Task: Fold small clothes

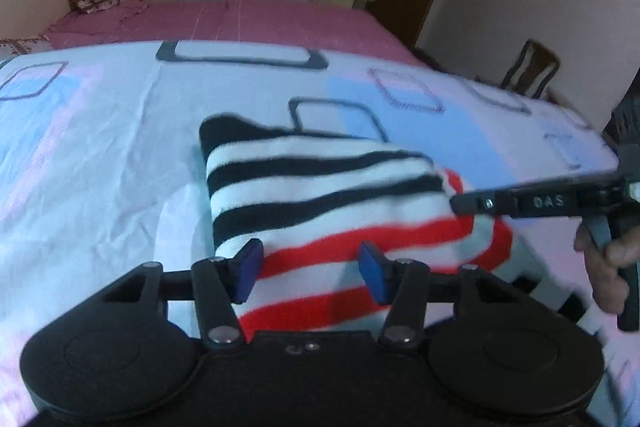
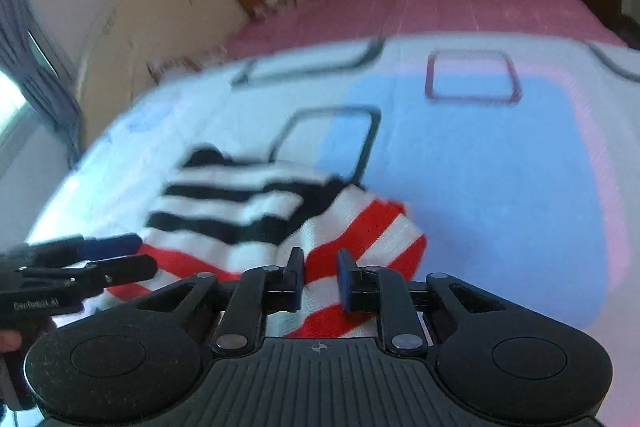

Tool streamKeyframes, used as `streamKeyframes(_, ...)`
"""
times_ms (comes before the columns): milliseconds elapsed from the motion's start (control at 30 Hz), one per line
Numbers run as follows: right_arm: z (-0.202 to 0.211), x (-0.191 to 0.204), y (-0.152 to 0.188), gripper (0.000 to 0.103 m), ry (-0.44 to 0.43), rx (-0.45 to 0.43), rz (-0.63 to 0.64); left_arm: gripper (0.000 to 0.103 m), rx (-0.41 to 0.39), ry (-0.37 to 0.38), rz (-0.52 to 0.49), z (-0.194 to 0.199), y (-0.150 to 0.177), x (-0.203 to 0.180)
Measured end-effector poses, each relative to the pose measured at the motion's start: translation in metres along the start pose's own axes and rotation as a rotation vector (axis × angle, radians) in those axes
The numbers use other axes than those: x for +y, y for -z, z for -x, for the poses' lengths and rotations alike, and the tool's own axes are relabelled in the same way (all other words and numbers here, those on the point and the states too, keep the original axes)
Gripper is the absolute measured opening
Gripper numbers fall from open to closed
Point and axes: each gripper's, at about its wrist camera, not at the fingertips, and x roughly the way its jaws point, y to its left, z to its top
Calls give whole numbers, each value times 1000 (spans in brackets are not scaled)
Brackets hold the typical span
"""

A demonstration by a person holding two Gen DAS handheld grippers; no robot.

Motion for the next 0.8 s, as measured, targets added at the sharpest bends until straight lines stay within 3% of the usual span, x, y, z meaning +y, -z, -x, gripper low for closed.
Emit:
streamKeyframes(167,8,-10,-3,19,-5,-49,-102,51,-11,1,4,10,3,2)
streamKeyframes(267,37,-25,7,81,42,-99,-208,53,-59,20,26,25,8,5)
streamKeyframes(333,42,-32,13,81,-22,-87,-260,54,-74,40,32,29,12,2)
streamKeyframes(433,31,-28,16,70,-24,-34,-261,54,-67,27,14,26,18,-4)
streamKeyframes(467,28,-26,17,56,-34,-20,-259,54,-67,21,10,25,20,-6)
streamKeyframes(500,23,-23,16,30,-55,-14,-244,55,-68,19,14,25,20,-6)
streamKeyframes(567,29,-10,14,17,-64,-87,-133,55,-70,18,29,26,23,-5)
streamKeyframes(633,47,5,19,16,-97,-222,8,55,-77,22,36,27,28,-4)
streamKeyframes(667,44,7,20,16,-90,-234,46,55,-79,22,41,28,29,-3)
streamKeyframes(733,11,0,19,16,5,-101,39,55,-77,29,42,28,29,-3)
streamKeyframes(800,-1,-24,20,16,-49,-72,-96,55,-61,24,20,28,27,-5)
